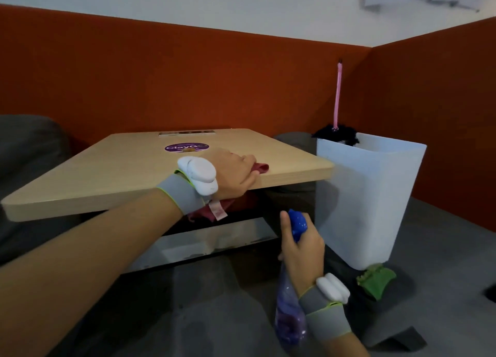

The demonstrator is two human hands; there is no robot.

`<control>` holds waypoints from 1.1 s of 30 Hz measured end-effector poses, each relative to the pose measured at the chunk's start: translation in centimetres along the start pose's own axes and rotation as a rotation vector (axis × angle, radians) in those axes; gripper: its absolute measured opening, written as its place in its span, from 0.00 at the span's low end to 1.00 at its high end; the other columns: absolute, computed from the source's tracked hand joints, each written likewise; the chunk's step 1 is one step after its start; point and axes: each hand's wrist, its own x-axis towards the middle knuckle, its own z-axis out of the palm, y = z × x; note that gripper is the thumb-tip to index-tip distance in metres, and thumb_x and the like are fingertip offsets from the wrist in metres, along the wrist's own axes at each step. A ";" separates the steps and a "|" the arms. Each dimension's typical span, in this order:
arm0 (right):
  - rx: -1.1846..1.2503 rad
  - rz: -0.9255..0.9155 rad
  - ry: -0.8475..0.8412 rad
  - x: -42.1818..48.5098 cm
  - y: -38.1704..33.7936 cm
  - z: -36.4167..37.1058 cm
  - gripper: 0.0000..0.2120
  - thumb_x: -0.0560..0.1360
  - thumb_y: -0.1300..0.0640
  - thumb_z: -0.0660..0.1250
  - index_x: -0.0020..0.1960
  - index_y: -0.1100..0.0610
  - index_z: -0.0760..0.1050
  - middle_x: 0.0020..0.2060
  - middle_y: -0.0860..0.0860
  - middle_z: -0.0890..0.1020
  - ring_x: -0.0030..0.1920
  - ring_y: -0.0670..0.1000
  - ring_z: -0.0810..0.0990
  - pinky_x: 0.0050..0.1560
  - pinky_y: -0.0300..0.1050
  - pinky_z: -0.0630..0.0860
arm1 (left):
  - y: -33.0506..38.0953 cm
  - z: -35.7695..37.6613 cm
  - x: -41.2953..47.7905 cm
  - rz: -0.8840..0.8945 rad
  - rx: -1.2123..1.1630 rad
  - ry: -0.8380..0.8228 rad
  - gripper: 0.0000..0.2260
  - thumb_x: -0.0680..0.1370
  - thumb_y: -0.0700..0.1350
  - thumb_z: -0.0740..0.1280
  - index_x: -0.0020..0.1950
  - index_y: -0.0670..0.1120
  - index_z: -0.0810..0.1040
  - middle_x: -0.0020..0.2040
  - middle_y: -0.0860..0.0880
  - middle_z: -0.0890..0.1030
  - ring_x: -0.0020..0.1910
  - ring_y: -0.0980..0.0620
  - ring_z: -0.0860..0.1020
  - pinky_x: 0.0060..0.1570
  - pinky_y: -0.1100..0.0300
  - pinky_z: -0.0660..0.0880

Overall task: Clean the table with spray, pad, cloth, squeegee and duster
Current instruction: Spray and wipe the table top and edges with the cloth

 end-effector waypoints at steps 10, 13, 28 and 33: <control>-0.074 -0.104 0.112 5.2 -0.5 -1.3 0.24 0.76 0.34 0.57 0.39 0.55 0.68 0.29 0.54 0.73 0.29 0.56 0.75 0.32 0.48 0.71 | 1.0 0.3 0.8 0.012 0.012 0.016 0.22 0.82 0.57 0.45 0.63 0.46 0.70 0.49 0.45 0.81 0.43 0.42 0.79 0.40 0.55 0.70; -0.063 -0.087 0.097 4.8 -0.3 -1.1 0.26 0.76 0.33 0.55 0.40 0.55 0.71 0.27 0.55 0.74 0.30 0.56 0.76 0.34 0.43 0.71 | 1.1 0.0 0.9 -0.013 0.005 0.021 0.21 0.82 0.56 0.46 0.64 0.46 0.69 0.51 0.45 0.81 0.44 0.42 0.79 0.42 0.54 0.71; -0.152 0.085 0.040 -0.3 3.5 -1.3 0.18 0.76 0.41 0.60 0.35 0.50 0.63 0.27 0.50 0.70 0.28 0.46 0.68 0.30 0.39 0.66 | 10.8 0.4 11.7 -0.029 -0.168 -0.085 0.17 0.84 0.47 0.50 0.67 0.42 0.69 0.64 0.43 0.74 0.61 0.43 0.75 0.45 0.60 0.66; -0.129 0.120 -0.038 -1.9 2.7 0.0 0.16 0.78 0.47 0.63 0.36 0.53 0.66 0.30 0.53 0.73 0.30 0.49 0.69 0.32 0.46 0.67 | 11.4 2.7 11.6 0.004 0.062 -0.030 0.21 0.84 0.51 0.48 0.74 0.42 0.58 0.71 0.40 0.66 0.59 0.40 0.75 0.48 0.52 0.67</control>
